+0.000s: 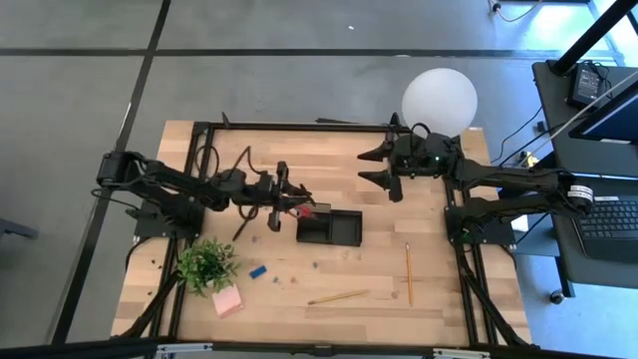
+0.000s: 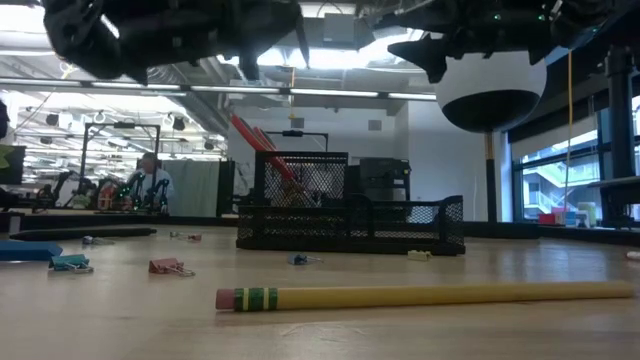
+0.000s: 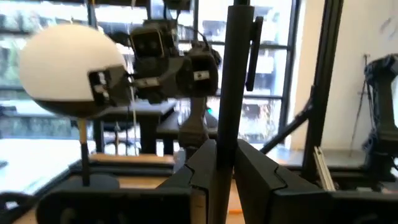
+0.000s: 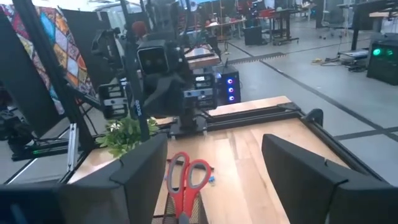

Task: Pick and place office supplies into organizer
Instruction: Put the black pen into the black desk organizer

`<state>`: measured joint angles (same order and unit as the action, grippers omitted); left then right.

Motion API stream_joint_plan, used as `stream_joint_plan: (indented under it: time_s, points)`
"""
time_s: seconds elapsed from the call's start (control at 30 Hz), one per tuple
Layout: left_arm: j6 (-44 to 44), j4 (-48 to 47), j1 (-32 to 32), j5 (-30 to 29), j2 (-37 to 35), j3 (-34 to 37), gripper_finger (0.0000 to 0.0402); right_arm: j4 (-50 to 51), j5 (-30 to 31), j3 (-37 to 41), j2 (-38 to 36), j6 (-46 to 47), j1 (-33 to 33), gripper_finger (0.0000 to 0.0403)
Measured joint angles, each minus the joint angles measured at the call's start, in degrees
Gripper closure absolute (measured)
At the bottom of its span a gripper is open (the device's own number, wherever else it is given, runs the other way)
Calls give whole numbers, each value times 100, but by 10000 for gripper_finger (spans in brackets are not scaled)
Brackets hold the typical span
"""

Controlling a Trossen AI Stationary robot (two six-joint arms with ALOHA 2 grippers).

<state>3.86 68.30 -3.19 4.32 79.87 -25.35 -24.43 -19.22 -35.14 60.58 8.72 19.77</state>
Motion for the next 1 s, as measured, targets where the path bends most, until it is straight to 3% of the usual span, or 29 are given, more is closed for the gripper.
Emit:
stream_joint_plan:
  time_s: [0.27,0.57,1.0]
  points:
    - [-6,439,-124,-227,265,406,357,4,444,-2,2,-6,2,137]
    - [136,526,-122,-222,735,405,357,11,461,-4,2,-4,0,137]
    - [384,2113,-122,-188,2010,381,357,9,461,-4,4,1,-303,137]
